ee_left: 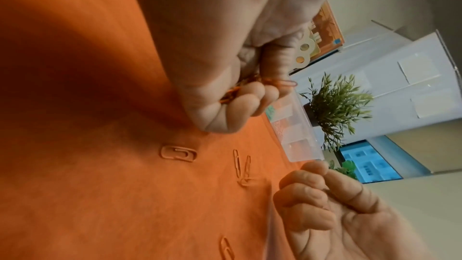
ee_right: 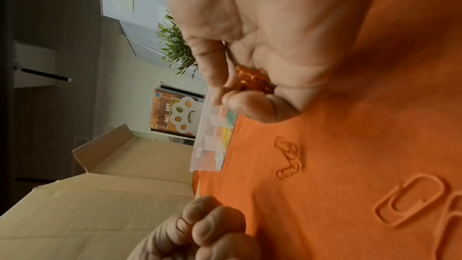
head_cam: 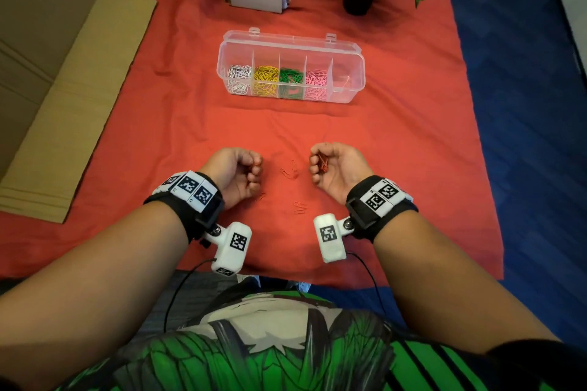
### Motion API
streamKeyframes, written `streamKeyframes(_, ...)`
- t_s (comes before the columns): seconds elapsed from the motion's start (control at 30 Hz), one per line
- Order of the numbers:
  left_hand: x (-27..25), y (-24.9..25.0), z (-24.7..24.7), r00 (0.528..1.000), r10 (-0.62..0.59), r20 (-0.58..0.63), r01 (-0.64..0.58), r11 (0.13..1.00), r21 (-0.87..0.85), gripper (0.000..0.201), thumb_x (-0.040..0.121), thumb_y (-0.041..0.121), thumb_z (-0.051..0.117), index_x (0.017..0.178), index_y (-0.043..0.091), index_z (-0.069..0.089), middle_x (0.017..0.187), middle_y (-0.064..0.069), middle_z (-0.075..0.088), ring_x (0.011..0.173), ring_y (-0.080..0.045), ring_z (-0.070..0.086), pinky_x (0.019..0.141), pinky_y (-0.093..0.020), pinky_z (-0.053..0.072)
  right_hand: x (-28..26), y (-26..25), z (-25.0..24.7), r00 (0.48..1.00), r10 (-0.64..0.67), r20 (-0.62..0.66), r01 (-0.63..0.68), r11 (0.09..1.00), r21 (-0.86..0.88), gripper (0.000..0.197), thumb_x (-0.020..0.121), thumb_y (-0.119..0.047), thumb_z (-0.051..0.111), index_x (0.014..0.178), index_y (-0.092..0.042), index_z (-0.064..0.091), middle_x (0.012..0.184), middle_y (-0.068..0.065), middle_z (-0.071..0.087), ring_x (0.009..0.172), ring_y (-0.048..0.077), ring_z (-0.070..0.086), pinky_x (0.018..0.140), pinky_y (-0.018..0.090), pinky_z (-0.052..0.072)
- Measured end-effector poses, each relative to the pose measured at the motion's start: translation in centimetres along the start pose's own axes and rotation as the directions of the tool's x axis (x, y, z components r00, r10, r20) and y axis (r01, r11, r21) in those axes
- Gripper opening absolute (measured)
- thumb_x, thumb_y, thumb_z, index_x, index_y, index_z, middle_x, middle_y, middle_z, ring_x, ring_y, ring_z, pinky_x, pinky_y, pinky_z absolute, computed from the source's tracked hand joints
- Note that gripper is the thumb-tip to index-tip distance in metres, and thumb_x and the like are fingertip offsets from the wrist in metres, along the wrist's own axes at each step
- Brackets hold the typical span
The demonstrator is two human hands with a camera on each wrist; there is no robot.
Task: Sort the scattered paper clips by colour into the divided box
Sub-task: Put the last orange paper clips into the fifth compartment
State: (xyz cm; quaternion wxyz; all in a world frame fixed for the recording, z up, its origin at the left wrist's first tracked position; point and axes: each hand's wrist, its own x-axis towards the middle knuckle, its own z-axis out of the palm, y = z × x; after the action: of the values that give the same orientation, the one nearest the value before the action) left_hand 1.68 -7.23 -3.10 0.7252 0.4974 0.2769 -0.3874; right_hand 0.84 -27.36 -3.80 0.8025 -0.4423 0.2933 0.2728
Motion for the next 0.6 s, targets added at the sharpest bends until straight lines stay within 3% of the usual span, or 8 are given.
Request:
streamKeyframes(0.07, 0.0, 0.1, 0.0, 1.000, -0.028, 0.009, 0.028, 0.999, -0.028, 0.012, 0.065, 0.016, 0.040, 0.059, 0.014, 0.050, 0.053, 0.000, 0.045, 0.044, -0.011, 0.036, 0.043, -0.017, 0.035, 0.2, 0.2, 0.2, 0.999, 0.013, -0.039, -0.015, 0.999, -0.052, 0.020, 0.088, -0.012, 0.041, 0.073, -0.013, 0.056, 0.062, 0.000, 0.049, 0.048, 0.010, 0.046, 0.041, 0.017, 0.039)
streamKeyframes(0.13, 0.3, 0.2, -0.2, 0.998, -0.018, -0.065, 0.018, 1.000, -0.010, 0.023, 0.082, 0.021, 0.040, 0.062, 0.015, 0.050, 0.055, 0.001, 0.051, 0.043, -0.009, 0.044, 0.041, -0.015, 0.042, 0.9, 0.7, 0.6, 0.991, -0.066, -0.113, 0.028, 0.951, -0.308, 0.021, 0.089, -0.004, 0.043, 0.076, -0.014, 0.056, 0.065, 0.000, 0.049, 0.051, 0.009, 0.045, 0.039, 0.016, 0.039)
streamKeyframes(0.17, 0.5, 0.2, -0.4, 0.994, 0.018, -0.107, -0.016, 1.000, 0.016, 0.026, 0.089, 0.024, 0.042, 0.064, 0.017, 0.049, 0.056, 0.002, 0.052, 0.042, -0.006, 0.046, 0.041, -0.015, 0.044, 1.2, 0.9, 0.8, 0.982, -0.118, -0.145, 0.033, 0.873, -0.487, 0.022, 0.089, -0.004, 0.045, 0.075, -0.016, 0.057, 0.066, -0.001, 0.050, 0.053, 0.010, 0.045, 0.040, 0.017, 0.039)
streamKeyframes(0.27, 0.8, 0.3, -1.2, 0.955, 0.181, -0.236, -0.144, 0.976, 0.165, 0.022, 0.095, 0.023, 0.045, 0.073, 0.020, 0.049, 0.064, 0.003, 0.049, 0.039, 0.000, 0.046, 0.039, -0.012, 0.045, 1.8, 1.1, 1.5, 0.942, -0.311, -0.129, 0.008, 0.404, -0.915, 0.010, 0.086, -0.019, 0.054, 0.078, -0.016, 0.059, 0.081, 0.004, 0.062, 0.074, 0.020, 0.058, 0.067, 0.028, 0.049)
streamKeyframes(0.33, 1.0, 0.5, -2.1, 0.909, 0.280, -0.308, -0.181, 0.932, 0.313, 0.025, 0.097, 0.013, 0.039, 0.076, 0.020, 0.051, 0.067, 0.002, 0.048, 0.037, 0.001, 0.046, 0.037, -0.010, 0.042, 2.2, 1.7, 2.0, 0.928, -0.365, -0.067, -0.026, 0.115, -0.993, 0.023, 0.087, -0.026, 0.054, 0.096, -0.005, 0.061, 0.105, 0.015, 0.064, 0.100, 0.029, 0.058, 0.088, 0.032, 0.047)
streamKeyframes(0.37, 1.1, 0.6, -2.6, 0.887, 0.324, -0.328, -0.192, 0.907, 0.376, 0.029, 0.098, 0.010, 0.035, 0.075, 0.020, 0.050, 0.067, 0.001, 0.048, 0.035, 0.002, 0.046, 0.036, -0.009, 0.041, 2.4, 2.0, 2.3, 0.923, -0.382, -0.054, -0.036, 0.053, -0.998, 0.031, 0.088, -0.026, 0.053, 0.105, -0.002, 0.059, 0.113, 0.019, 0.059, 0.108, 0.032, 0.055, 0.094, 0.033, 0.044)
streamKeyframes(0.5, 0.9, 1.4, -4.3, 0.787, 0.465, -0.405, -0.168, 0.794, 0.585, 0.032, 0.097, 0.013, 0.030, 0.072, 0.019, 0.050, 0.069, -0.008, 0.052, 0.035, 0.002, 0.049, 0.040, -0.017, 0.043, 3.2, 3.3, 3.3, 0.894, -0.448, -0.021, -0.064, -0.082, -0.995, 0.049, 0.087, -0.035, 0.055, 0.122, -0.002, 0.046, 0.126, 0.018, 0.047, 0.120, 0.034, 0.044, 0.103, 0.036, 0.036)
streamKeyframes(0.6, 0.0, 1.6, -5.4, 0.677, 0.632, -0.377, 0.029, 0.488, 0.872, 0.030, 0.090, 0.035, 0.050, 0.079, 0.009, 0.061, 0.078, -0.013, 0.060, 0.071, -0.025, 0.059, 0.070, -0.034, 0.047, 2.8, 4.0, 3.8, 0.884, -0.468, -0.006, -0.063, -0.106, -0.992, 0.046, 0.088, -0.027, 0.055, 0.123, -0.002, 0.041, 0.129, 0.019, 0.042, 0.119, 0.035, 0.044, 0.102, 0.037, 0.036)
